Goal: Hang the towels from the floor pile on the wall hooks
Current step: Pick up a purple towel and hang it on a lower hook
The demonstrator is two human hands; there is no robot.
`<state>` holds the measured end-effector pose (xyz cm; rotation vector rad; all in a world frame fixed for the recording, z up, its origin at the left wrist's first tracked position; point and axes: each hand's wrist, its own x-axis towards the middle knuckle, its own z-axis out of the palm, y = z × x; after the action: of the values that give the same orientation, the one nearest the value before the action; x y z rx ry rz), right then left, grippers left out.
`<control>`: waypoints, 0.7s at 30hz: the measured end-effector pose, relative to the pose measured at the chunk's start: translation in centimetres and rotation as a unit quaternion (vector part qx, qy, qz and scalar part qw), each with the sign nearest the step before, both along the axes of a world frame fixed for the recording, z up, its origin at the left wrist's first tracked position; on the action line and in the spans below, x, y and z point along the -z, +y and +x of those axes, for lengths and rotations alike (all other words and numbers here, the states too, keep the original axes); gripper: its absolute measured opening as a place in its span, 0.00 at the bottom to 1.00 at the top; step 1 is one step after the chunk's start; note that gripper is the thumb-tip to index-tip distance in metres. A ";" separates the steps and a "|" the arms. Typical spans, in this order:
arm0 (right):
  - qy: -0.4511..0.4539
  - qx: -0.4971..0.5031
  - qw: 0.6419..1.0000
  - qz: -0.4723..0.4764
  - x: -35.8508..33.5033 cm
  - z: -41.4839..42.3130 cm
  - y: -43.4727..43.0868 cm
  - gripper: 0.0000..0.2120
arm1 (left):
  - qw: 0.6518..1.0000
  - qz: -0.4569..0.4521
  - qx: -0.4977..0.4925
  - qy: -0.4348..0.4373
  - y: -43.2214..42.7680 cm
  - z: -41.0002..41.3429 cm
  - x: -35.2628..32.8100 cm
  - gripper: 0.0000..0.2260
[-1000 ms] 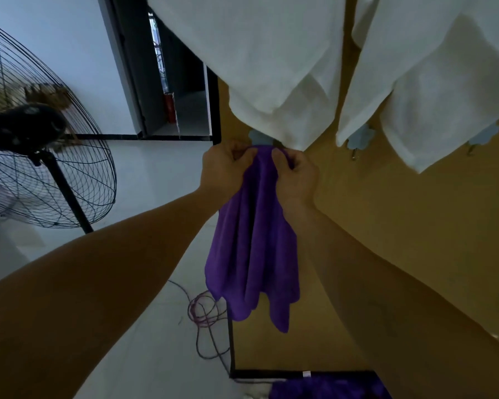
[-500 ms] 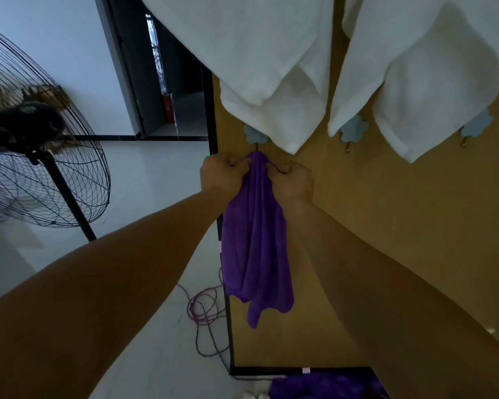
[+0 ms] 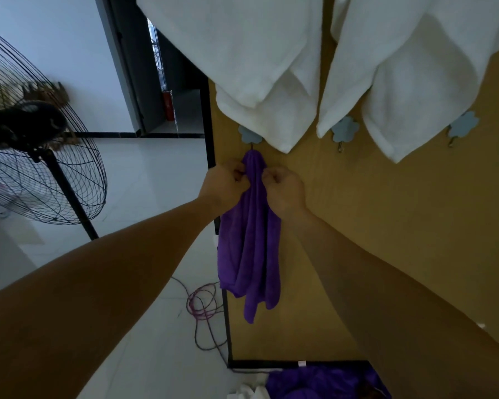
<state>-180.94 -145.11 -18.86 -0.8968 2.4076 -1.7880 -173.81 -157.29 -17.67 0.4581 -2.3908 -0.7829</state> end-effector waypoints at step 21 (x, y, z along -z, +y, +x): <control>-0.063 -0.083 0.942 0.318 15.2 -0.7 20.2 0.19 | 0.917 0.019 0.077 -0.391 18.4 0.3 13.3 0.20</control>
<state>-181.63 -124.92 -34.09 -0.8304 2.4760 -0.8728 -173.46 -138.86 -30.96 0.7071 -3.1864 -0.8164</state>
